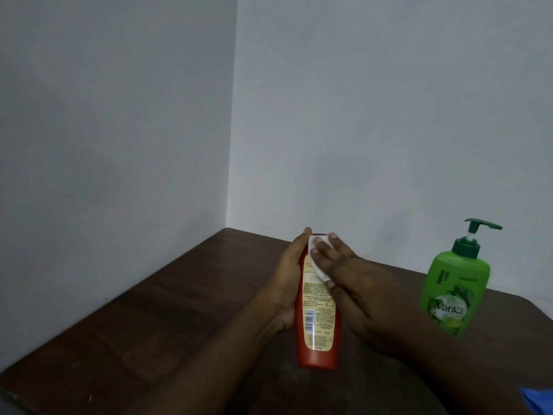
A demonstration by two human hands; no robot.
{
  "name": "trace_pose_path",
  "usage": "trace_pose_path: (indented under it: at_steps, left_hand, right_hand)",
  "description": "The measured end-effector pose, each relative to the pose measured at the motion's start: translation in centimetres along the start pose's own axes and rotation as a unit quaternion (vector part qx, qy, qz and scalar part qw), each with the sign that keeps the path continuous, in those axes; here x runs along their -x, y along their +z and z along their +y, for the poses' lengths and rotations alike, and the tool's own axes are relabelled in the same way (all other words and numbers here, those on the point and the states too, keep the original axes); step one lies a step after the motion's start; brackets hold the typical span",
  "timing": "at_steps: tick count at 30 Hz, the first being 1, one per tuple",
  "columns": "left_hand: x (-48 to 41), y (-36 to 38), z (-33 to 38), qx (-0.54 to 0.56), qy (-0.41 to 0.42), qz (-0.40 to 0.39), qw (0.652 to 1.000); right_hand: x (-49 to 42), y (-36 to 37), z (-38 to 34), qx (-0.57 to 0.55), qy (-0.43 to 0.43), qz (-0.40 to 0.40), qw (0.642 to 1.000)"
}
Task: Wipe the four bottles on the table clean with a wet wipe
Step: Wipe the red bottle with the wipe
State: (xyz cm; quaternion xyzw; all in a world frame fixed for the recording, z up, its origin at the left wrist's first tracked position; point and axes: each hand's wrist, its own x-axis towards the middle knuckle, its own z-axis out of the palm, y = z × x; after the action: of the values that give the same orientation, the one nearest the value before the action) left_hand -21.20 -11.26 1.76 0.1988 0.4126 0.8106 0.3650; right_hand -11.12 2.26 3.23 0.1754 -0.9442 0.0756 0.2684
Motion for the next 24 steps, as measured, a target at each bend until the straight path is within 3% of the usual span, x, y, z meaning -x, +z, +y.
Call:
trace_pose_path:
  at_steps: [4,7,10,13,18,24]
  left_hand:
    - [-0.3,-1.1,0.3,0.027,-0.038,0.013,0.999]
    - [-0.6,-1.5,0.7,0.064,-0.018,0.036,0.997]
    - [-0.8,-1.7,1.1,0.058,0.035,0.055,0.996]
    - [-0.9,-1.7,1.0,0.092,0.040,0.038,0.994]
    - [-0.4,-1.0,0.1,0.065,-0.036,-0.015,0.997]
    - [-0.6,-0.6,-0.8,0.003,-0.013,-0.086,0.996]
  right_hand:
    - [0.5,0.5,-1.1,0.065,-0.085,-0.058,0.993]
    - [0.6,-0.2,-1.9,0.044,-0.143,-0.083,0.985]
    - [0.9,-0.4,-2.2,0.043,-0.210,-0.079,0.973]
    - [1.3,-0.4,-1.3,0.033,-0.236,-0.024,0.971]
    - [1.1,-0.5,0.5,0.082,-0.172,0.046,0.981]
    - [0.3,-0.6,0.8,0.001,-0.036,0.119,0.992]
